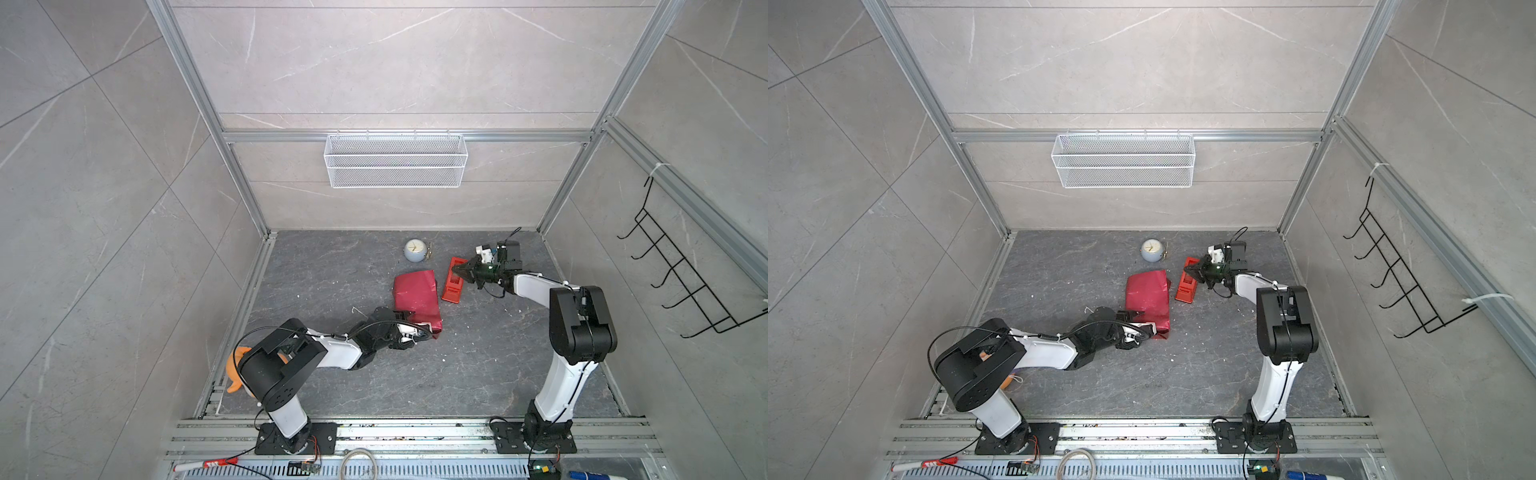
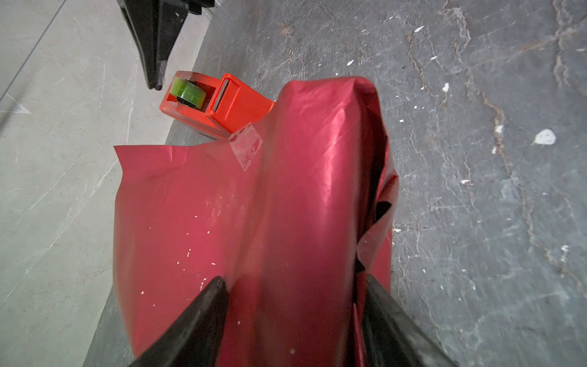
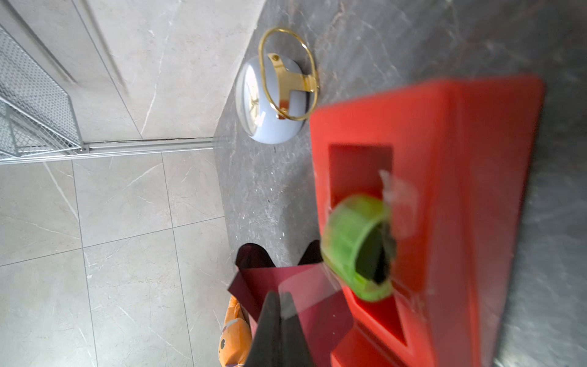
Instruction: Wrap the gift box in paper
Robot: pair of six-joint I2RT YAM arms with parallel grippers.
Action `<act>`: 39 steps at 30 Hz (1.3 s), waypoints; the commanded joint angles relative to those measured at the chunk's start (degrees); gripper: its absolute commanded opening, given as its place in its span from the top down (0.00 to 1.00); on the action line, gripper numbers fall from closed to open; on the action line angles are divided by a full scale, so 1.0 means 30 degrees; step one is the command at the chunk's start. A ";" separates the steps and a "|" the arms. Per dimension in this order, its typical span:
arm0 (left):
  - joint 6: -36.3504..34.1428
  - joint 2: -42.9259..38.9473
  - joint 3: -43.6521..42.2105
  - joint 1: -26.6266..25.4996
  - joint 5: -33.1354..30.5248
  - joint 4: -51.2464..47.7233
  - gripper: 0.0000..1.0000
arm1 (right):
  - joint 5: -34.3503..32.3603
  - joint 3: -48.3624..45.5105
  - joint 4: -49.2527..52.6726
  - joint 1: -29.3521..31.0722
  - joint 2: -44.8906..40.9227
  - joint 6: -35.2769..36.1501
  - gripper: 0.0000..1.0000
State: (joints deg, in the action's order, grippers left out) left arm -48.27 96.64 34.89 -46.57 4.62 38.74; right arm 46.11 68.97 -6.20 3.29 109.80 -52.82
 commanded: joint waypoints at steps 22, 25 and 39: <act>0.0389 0.0601 -0.0207 0.0311 -0.0464 -0.1664 0.33 | 0.0451 0.2524 0.1155 -0.0118 -0.1326 -0.0296 1.00; 0.0391 0.0599 -0.0199 0.0295 -0.0463 -0.1690 0.33 | 0.0530 0.1615 0.0548 -0.0126 -0.1444 -0.0502 1.00; 0.0476 0.0606 -0.0217 0.0317 -0.0398 -0.1664 0.33 | 0.0412 -0.2874 -0.1451 0.0791 -0.3802 -0.1047 1.00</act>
State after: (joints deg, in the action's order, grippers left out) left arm -48.25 96.68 34.89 -46.57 4.62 38.79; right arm 47.00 62.48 -7.46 4.93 101.10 -54.63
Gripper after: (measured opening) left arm 0.669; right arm 0.048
